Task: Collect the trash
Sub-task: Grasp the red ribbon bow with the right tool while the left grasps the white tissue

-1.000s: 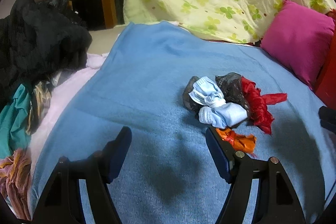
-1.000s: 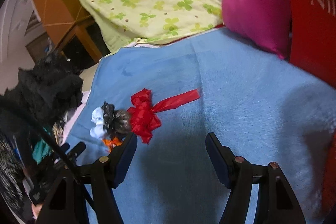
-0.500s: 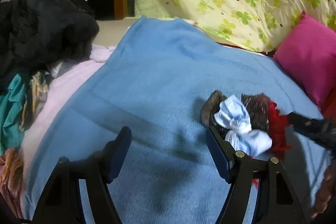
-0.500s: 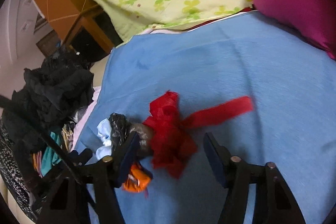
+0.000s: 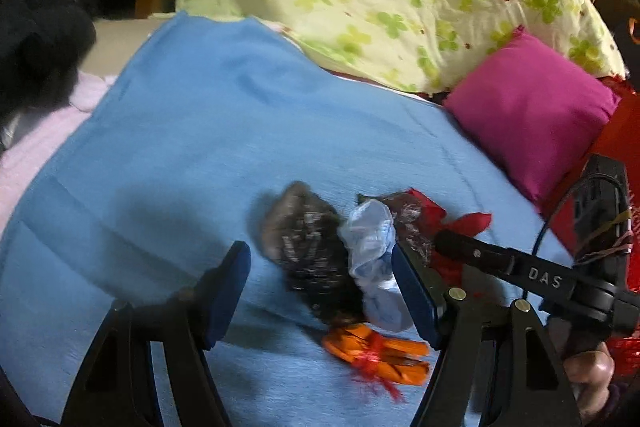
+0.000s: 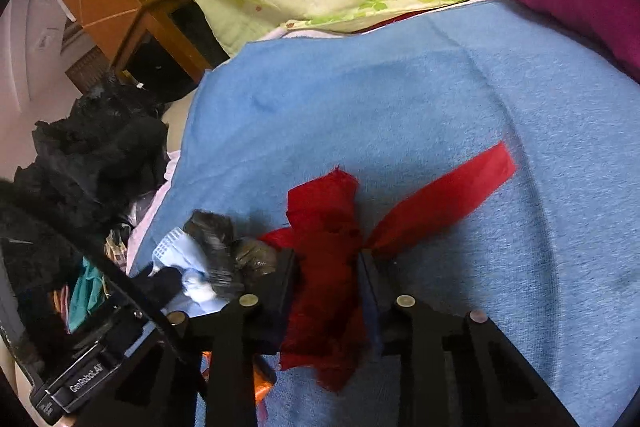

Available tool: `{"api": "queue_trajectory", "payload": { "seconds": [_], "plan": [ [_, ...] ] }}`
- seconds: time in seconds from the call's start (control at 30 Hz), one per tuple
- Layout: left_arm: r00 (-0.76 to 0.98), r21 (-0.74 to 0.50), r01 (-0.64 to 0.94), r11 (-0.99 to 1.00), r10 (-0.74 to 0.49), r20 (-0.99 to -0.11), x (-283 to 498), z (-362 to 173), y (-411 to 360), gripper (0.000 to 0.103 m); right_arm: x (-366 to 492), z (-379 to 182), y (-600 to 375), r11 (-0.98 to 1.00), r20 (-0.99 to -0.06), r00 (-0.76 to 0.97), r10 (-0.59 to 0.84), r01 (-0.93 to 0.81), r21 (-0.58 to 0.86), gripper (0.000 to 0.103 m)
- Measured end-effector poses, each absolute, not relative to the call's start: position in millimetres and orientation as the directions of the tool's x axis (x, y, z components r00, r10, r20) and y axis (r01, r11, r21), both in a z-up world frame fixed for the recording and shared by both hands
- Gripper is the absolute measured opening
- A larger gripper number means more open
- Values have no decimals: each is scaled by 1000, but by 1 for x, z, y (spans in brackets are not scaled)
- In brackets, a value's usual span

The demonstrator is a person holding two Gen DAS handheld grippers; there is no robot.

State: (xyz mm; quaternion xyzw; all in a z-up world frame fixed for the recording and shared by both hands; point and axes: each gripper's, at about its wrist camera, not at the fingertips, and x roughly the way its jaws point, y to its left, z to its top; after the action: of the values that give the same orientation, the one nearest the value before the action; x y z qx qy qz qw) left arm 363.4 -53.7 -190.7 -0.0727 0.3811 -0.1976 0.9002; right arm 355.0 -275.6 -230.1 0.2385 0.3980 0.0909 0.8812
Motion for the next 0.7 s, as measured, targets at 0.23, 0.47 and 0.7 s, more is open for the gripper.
{"api": "queue_trajectory", "payload": {
  "seconds": [0.23,0.47,0.7],
  "plan": [
    [591,-295,363,884,-463,-661,356,-189,-63,73,348,-224,-286,875,-658,682,318,56,481,31],
    [562,-300,350,887,-455,-690,364,-196,-59,38,345,-226,-300,838,-657,668,349,91,537,32],
    [547,-319,354,879,-472,-692,366,-195,-55,18,351,-230,-289,837,-656,656,373,67,543,61]
  ]
}}
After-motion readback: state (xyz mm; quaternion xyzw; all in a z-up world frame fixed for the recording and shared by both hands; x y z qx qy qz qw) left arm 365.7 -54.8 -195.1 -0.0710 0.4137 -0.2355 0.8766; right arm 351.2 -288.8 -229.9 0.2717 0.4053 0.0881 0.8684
